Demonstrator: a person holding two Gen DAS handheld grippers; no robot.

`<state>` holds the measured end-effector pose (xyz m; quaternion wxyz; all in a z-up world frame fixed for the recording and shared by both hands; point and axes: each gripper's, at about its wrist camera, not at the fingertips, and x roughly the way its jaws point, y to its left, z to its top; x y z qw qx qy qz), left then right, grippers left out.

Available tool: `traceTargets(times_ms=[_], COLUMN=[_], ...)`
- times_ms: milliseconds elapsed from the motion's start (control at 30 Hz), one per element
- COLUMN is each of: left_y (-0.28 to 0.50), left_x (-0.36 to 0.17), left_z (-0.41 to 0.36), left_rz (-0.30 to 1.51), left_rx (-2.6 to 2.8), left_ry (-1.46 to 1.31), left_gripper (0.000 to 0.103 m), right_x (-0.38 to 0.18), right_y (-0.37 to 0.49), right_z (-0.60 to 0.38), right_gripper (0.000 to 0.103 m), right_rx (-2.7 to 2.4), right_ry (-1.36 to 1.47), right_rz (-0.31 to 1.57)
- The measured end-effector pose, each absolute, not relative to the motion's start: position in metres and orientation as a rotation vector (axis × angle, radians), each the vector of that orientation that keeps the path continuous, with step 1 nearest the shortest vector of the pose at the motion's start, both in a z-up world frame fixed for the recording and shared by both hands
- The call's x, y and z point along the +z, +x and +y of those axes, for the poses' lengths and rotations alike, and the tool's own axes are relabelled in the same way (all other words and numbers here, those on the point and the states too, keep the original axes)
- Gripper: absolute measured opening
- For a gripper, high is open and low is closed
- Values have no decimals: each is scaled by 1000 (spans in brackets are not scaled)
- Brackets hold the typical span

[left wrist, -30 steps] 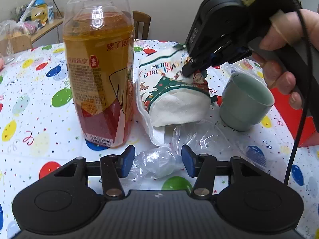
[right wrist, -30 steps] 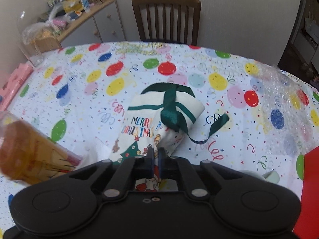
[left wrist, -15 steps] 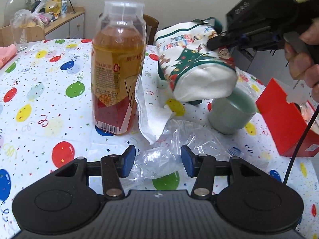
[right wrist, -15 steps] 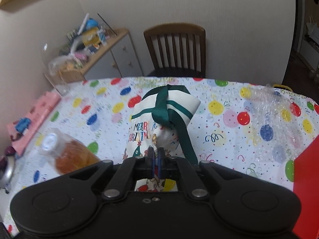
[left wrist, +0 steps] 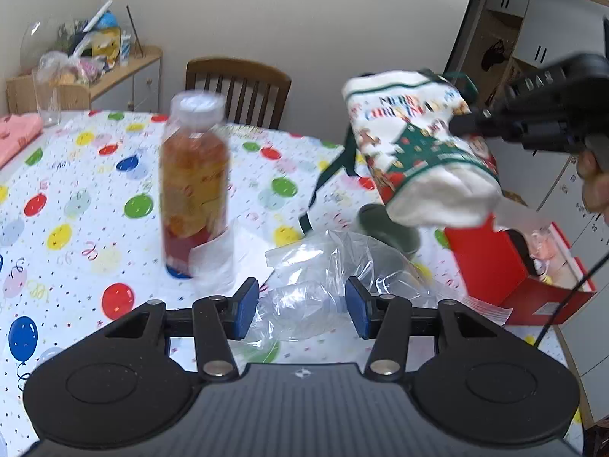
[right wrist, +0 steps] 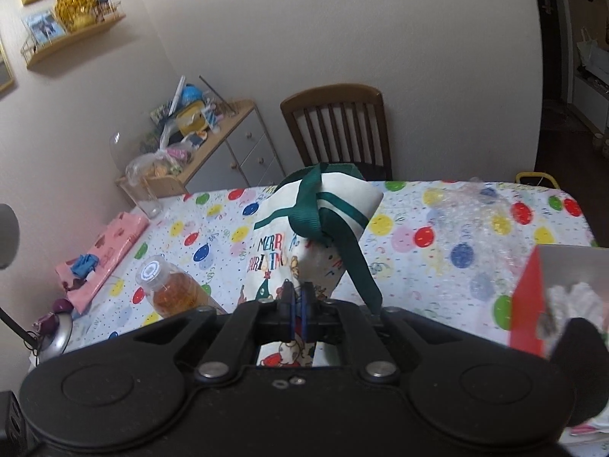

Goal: Organize soft objects
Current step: 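Carry the Christmas tote and plastic bag over the box with both tools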

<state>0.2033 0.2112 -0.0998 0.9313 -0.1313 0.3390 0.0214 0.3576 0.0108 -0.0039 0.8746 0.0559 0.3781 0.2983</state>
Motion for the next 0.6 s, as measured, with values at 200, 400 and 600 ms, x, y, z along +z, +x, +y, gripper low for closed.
traceTargets(times_ms=[200, 400, 600], left_y=[202, 211, 226], left_x=[-74, -53, -33], left_z=[176, 134, 83], left_rz=[642, 597, 555], left_rx=[46, 25, -22], left_ry=[-256, -235, -188], left_gripper=[49, 49, 49], right_x=[11, 21, 26], right_y=[345, 337, 330], right_z=[-51, -125, -197], right_gripper=[2, 2, 2], right_rx=[608, 557, 492], right_ry=[162, 205, 247], right_rz=[751, 713, 676])
